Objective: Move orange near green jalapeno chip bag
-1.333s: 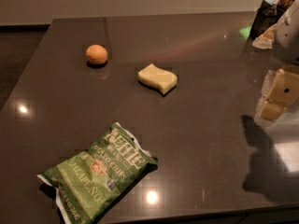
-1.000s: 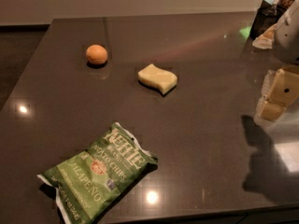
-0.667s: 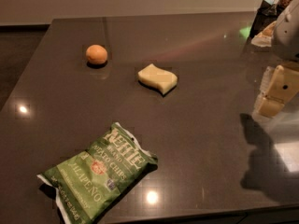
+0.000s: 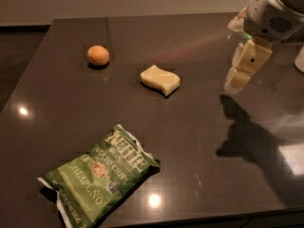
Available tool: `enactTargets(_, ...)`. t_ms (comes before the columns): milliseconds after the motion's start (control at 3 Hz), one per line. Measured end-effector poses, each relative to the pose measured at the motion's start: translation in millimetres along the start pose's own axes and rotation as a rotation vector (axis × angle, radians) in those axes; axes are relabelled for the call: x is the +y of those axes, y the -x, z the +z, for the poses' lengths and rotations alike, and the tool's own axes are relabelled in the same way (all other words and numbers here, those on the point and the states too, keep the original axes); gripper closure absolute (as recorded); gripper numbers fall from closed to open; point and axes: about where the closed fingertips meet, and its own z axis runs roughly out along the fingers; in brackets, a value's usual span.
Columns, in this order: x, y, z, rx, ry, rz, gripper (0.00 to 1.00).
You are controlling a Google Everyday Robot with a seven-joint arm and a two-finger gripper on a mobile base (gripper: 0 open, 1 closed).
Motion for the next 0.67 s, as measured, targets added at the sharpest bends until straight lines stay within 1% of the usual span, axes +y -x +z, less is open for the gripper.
enactTargets(333,-33,30,18,-0.050,-0.015,0.021,0.00)
enactTargets(667,-60,62,42,-0.097,-0.033,0.057,0.00)
